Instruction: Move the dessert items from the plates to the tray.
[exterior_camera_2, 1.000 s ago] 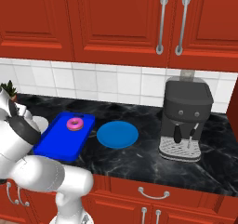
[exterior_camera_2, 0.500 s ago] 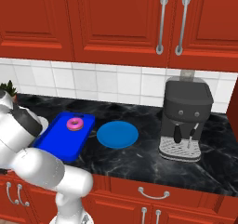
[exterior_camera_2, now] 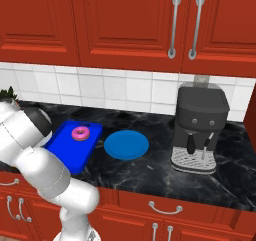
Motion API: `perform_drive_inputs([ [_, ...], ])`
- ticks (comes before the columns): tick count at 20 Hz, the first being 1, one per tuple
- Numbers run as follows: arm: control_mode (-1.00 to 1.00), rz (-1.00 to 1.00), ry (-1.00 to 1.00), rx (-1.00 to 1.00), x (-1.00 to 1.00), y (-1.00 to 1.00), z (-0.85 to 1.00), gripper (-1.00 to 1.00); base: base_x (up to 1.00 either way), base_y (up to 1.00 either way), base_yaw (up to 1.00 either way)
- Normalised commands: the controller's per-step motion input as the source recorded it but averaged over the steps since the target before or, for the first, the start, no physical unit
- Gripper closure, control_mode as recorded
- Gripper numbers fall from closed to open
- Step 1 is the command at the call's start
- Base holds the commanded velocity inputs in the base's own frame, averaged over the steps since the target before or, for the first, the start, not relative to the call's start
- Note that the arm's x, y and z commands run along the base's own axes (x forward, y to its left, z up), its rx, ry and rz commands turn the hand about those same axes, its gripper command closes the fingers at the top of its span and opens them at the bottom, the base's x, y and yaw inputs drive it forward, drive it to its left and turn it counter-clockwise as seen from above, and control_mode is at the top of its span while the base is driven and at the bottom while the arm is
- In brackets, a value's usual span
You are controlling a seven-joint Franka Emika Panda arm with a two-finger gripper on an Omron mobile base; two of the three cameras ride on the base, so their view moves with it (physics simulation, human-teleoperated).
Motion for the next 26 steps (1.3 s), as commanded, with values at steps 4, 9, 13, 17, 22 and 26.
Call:
perform_drive_inputs([
  [4, -1.00, -0.07, 0.04, 0.00, 0.10, 0.10, -0.05, -1.00, 0.00, 0.00, 0.00],
  [9, -1.00, -0.07, 0.11, 0.00, 0.00, 0.12, -0.04, -1.00, 0.00, 0.00, 0.00],
  [13, -1.00, -0.07, 0.10, 0.00, 0.00, 0.11, -0.06, -1.00, 0.00, 0.00, 0.00],
  [17, -1.00, -0.04, 0.02, 0.00, 0.09, 0.01, -0.16, -1.00, 0.00, 0.00, 0.00],
  [22, -1.00, -0.01, 0.00, 0.00, 0.18, 0.01, -0.31, -1.00, 0.00, 0.00, 0.00],
  [26, -1.00, -0.01, 0.00, 0.00, 0.20, 0.07, -0.26, -1.00, 0.00, 0.00, 0.00],
])
